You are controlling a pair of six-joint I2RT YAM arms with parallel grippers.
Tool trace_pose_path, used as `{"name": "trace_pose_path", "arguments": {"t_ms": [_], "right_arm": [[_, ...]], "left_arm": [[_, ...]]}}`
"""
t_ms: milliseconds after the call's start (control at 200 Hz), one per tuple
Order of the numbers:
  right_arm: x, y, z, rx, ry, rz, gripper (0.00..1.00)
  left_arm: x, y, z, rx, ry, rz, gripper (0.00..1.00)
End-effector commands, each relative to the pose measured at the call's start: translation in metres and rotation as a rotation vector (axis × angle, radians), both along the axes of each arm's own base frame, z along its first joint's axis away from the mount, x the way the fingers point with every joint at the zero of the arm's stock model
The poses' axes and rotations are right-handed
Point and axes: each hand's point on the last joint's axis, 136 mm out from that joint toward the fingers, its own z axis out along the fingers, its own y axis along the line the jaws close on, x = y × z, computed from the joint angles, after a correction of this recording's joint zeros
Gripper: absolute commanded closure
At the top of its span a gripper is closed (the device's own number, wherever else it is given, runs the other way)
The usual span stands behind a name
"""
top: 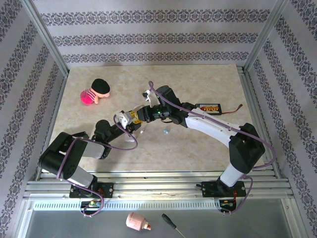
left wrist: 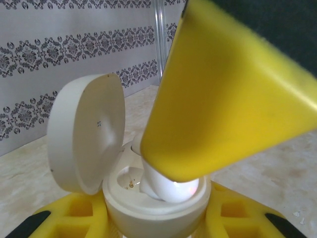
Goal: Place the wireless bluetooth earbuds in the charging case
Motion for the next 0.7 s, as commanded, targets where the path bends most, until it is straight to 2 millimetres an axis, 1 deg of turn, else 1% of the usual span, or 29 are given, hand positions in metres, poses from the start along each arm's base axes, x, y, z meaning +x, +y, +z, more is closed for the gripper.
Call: {"name": "trace_pose_path", "arguments": {"t_ms": [0, 130, 230, 300, 350, 440, 695], "right_arm": [[-0.004, -0.001, -0.011, -0.035, 0.042, -0.016, 0.82], [-0.008, -0.003, -0.001, 0.007, 0.087, -0.024, 0.82], [-0.009, -0.006, -0.005, -0.004, 0.097, -0.034, 0.79], [-0.006, -0.008, -0.007, -0.015, 0.091, -0.050, 0.75], [-0.004, -0.009, -0.007, -0.015, 0.088, -0.059, 0.69], [-0.001, -0.010, 0.000, -0.011, 0.066, -0.069, 0.64], [0.001, -0.018, 0.017, -0.001, 0.018, -0.076, 0.59]], "left_arm": [[-0.003, -0.003, 0.034, -0.033, -0.128, -0.008, 0.74], [-0.001, 0.000, 0.031, -0.025, -0.129, 0.015, 0.74], [-0.002, -0.001, 0.032, -0.028, -0.129, 0.005, 0.74], [-0.002, -0.002, 0.033, -0.032, -0.127, 0.000, 0.74], [-0.003, -0.002, 0.034, -0.032, -0.129, -0.001, 0.73], [-0.004, -0.002, 0.035, -0.035, -0.131, -0.001, 0.73], [-0.003, -0.001, 0.034, -0.036, -0.124, 0.002, 0.74]]}}
